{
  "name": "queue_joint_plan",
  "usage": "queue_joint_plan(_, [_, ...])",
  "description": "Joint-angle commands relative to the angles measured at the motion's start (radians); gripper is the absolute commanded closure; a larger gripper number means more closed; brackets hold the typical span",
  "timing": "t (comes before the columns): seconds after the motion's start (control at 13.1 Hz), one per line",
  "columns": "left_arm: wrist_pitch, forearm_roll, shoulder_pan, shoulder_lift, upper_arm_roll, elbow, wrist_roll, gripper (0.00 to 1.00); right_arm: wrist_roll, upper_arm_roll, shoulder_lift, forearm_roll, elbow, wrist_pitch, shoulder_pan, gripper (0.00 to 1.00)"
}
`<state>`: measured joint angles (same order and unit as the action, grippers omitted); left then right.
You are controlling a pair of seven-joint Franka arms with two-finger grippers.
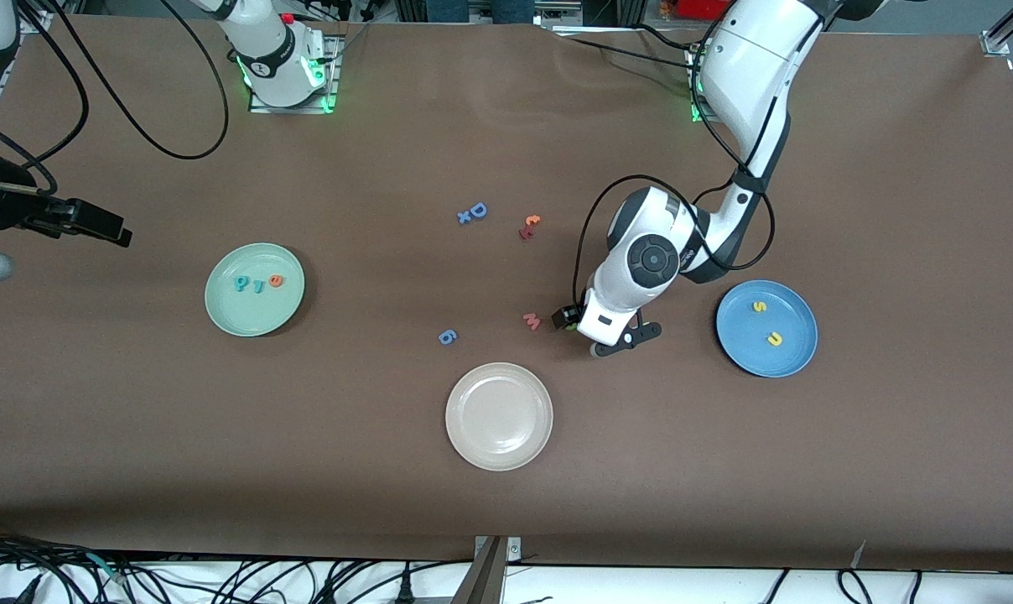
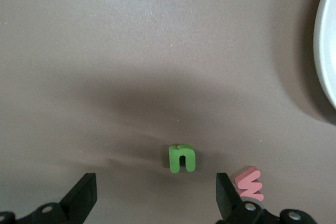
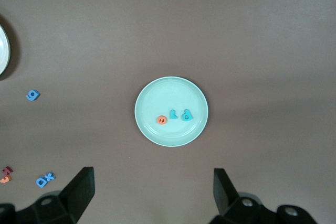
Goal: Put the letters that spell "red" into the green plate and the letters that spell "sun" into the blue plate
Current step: 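Move the left gripper over the green n letter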
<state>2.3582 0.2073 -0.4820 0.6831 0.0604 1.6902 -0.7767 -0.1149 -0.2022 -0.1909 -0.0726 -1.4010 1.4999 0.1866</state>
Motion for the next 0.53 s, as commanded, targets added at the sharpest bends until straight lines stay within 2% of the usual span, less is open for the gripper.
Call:
queue_joint_plan(0.0, [0.015,0.017,-0.020,0.035,-0.014,-0.032,0.000,0.00,-0.009,0.007,-0.001,0.017,-0.004,0.003,0.022,0.00])
queue_joint_plan(0.46, [0.032,0.017,-0.032,0.065,-0.014,-0.058,-0.001,0.00,-0.009,0.007,-0.007,0.031,-0.009,0.006,0.022,0.00])
